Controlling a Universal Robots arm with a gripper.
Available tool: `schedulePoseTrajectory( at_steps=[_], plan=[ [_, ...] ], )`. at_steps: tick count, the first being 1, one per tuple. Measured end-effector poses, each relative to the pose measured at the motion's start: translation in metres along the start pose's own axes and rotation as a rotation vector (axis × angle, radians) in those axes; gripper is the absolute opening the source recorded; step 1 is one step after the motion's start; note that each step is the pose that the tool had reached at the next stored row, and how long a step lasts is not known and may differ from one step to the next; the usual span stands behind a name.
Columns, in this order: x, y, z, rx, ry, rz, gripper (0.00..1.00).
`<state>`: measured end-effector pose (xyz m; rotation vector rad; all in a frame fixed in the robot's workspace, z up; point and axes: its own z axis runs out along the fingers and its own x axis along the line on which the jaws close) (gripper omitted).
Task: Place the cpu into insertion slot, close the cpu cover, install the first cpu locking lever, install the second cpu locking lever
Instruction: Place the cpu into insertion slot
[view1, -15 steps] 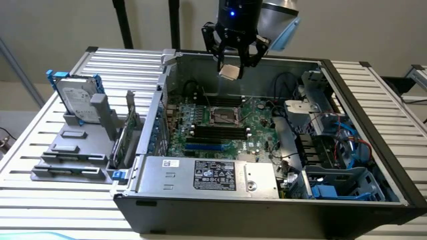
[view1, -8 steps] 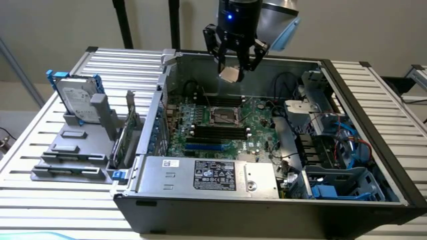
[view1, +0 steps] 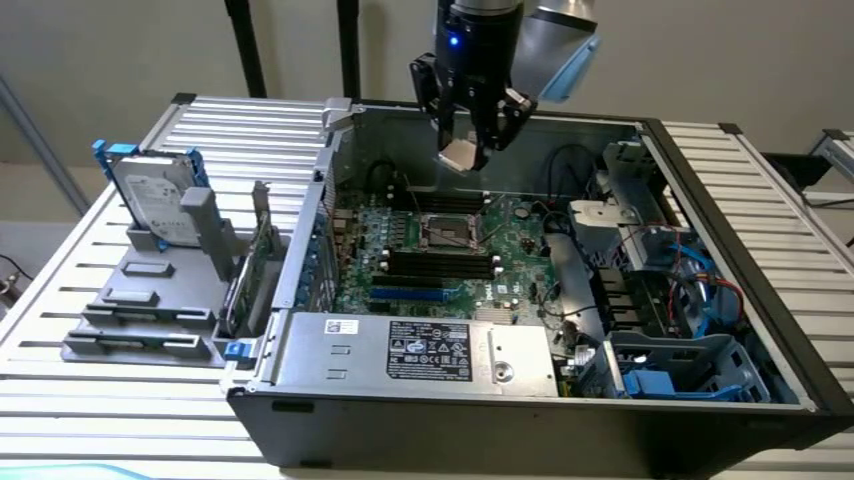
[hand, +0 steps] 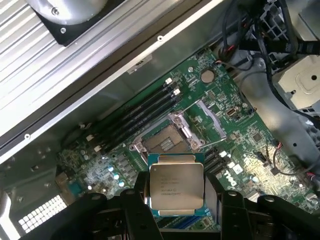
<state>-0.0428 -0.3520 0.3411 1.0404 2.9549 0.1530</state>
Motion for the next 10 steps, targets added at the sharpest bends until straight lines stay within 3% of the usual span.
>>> schedulePoseTrajectory(
  at_steps=[10],
  plan=[
    [-0.0002, -0.0008, 0.0083, -0.0029, -0.0128, 0.155, 0.55]
  ],
)
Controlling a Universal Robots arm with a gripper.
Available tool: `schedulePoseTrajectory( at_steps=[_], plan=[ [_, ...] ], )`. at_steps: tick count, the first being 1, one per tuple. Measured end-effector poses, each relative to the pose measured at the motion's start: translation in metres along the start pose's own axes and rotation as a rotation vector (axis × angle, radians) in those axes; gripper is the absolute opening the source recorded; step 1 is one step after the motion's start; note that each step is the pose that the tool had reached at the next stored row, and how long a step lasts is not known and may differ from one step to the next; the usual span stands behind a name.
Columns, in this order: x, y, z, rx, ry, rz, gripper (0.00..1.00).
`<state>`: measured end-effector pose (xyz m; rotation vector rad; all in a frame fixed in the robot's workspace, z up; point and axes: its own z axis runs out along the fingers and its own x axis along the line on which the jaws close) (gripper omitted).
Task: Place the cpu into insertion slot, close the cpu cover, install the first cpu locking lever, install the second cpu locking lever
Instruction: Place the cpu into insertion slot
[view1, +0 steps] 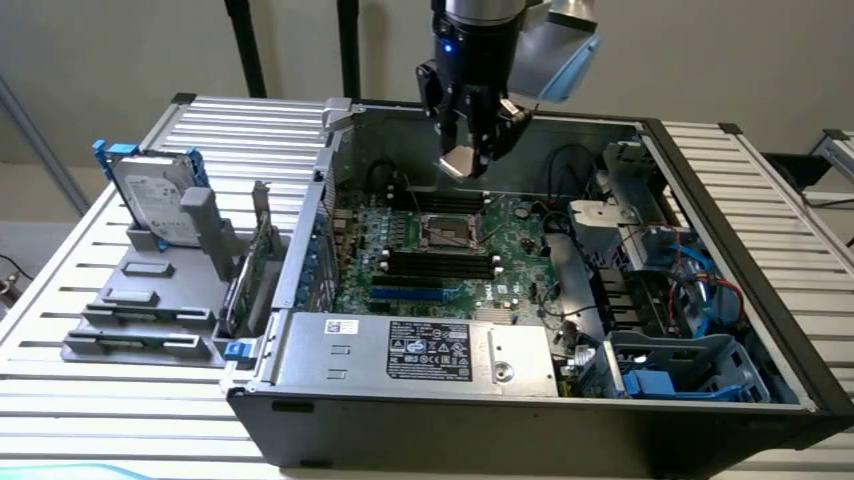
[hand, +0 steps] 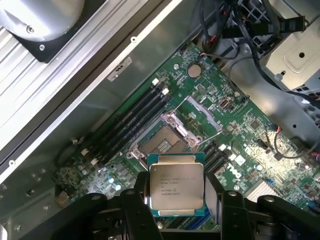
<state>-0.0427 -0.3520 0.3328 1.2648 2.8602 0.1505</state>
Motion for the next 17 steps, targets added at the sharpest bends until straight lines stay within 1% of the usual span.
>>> schedulePoseTrajectory(
  at_steps=[8, 17],
  plan=[
    [-0.0002, -0.0006, 0.0062, -0.0012, -0.01, 0.132, 0.55],
    [-0.0002, -0.0008, 0.008, -0.0041, -0.0225, 0.286, 0.55]
  ],
)
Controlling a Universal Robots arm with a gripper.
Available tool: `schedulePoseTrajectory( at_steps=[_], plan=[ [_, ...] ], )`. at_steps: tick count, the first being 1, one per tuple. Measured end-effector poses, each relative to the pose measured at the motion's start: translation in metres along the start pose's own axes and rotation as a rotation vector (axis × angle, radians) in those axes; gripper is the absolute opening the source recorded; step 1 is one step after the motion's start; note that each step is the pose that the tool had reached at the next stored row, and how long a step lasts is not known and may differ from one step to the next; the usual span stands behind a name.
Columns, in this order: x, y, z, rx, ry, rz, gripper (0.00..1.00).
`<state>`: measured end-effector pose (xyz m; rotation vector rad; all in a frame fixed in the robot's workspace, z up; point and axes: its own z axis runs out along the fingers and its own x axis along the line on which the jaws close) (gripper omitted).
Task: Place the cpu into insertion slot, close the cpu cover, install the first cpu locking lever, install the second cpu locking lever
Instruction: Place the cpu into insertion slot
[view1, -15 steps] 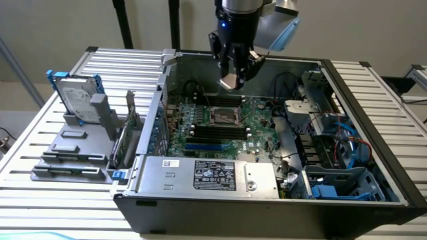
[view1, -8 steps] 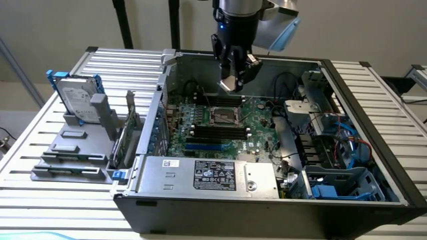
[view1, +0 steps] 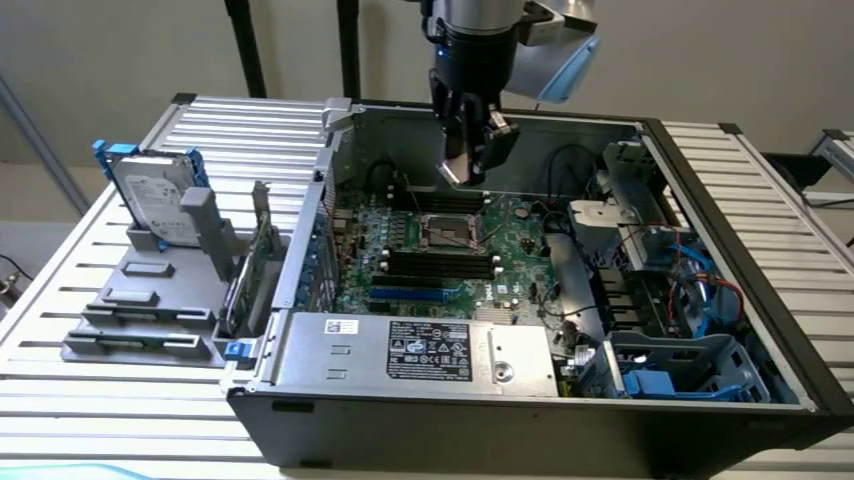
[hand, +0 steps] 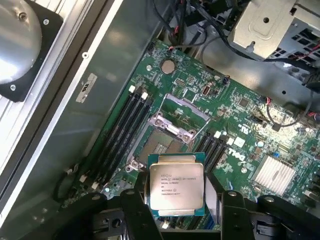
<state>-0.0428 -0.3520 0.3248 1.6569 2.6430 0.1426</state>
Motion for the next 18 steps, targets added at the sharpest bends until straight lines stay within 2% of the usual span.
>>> schedulePoseTrajectory(
  at_steps=[13, 16, 18],
  plan=[
    [0.0, 0.0, 0.0008, -0.0058, -0.0179, 0.211, 0.55],
    [0.0002, 0.0, 0.0012, -0.003, -0.0195, 0.243, 0.55],
    [0.0009, 0.0003, 0.0019, 0.0021, -0.0188, 0.257, 0.55]
  ],
)
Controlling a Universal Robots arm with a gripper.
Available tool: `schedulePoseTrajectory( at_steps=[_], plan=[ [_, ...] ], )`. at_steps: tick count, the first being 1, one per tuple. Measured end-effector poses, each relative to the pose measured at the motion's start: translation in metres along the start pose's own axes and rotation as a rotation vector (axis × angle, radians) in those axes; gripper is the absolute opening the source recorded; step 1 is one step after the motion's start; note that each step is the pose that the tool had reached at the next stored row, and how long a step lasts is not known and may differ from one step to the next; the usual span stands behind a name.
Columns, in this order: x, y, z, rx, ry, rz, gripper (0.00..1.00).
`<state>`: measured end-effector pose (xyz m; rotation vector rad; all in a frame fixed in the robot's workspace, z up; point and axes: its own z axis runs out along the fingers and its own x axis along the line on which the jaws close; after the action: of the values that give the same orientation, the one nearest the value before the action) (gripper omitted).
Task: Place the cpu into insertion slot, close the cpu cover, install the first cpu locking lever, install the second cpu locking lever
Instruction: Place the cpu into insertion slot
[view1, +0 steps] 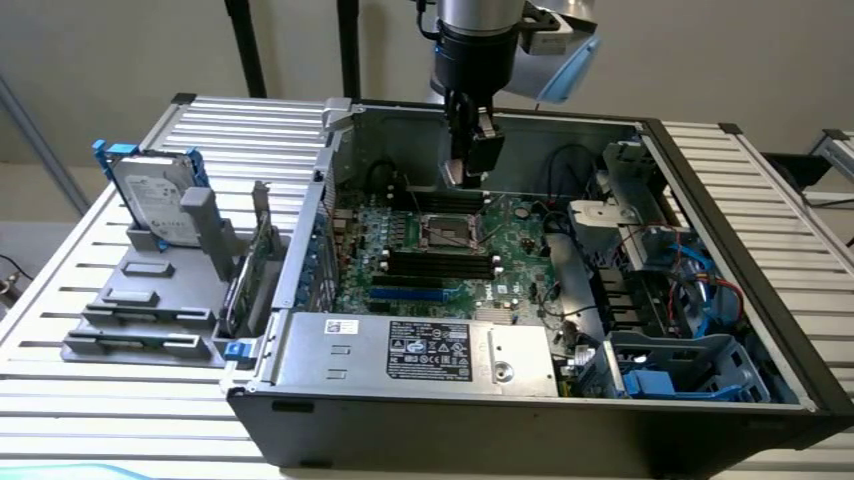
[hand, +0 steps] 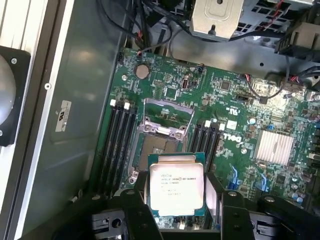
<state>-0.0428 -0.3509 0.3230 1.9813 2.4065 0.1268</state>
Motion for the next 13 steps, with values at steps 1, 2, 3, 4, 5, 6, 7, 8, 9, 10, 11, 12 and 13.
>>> schedulePoseTrajectory(
  at_steps=[1, 2, 3, 4, 5, 6, 7, 8, 9, 10, 11, 12, 13],
  plan=[
    [0.0008, 0.0001, 0.0004, 0.0035, 0.0004, 0.005, 0.55],
    [0.0021, 0.0003, 0.0008, 0.0076, 0.0009, 0.008, 0.55],
    [0.0036, 0.0006, 0.0014, 0.0112, 0.0017, 0.01, 0.55],
    [0.0052, 0.0009, 0.0018, 0.015, 0.0021, 0.012, 0.55],
    [0.0064, 0.0011, 0.0024, 0.0183, 0.0027, 0.014, 0.55],
    [0.0072, 0.0015, 0.0029, 0.0212, 0.0029, 0.018, 0.55],
    [0.0078, 0.0017, 0.0034, 0.0233, 0.003, 0.023, 0.55],
    [0.0083, 0.0019, 0.004, 0.0246, 0.0031, 0.029, 0.55],
    [0.0087, 0.002, 0.0046, 0.0255, 0.0027, 0.036, 0.55],
    [0.0089, 0.0021, 0.0053, 0.0256, 0.0025, 0.045, 0.55],
    [0.0091, 0.0021, 0.0058, 0.0258, 0.002, 0.055, 0.55],
    [0.0092, 0.0021, 0.0063, 0.0255, 0.0014, 0.065, 0.55],
    [0.0093, 0.0021, 0.0068, 0.0253, 0.0006, 0.076, 0.55]
  ],
)
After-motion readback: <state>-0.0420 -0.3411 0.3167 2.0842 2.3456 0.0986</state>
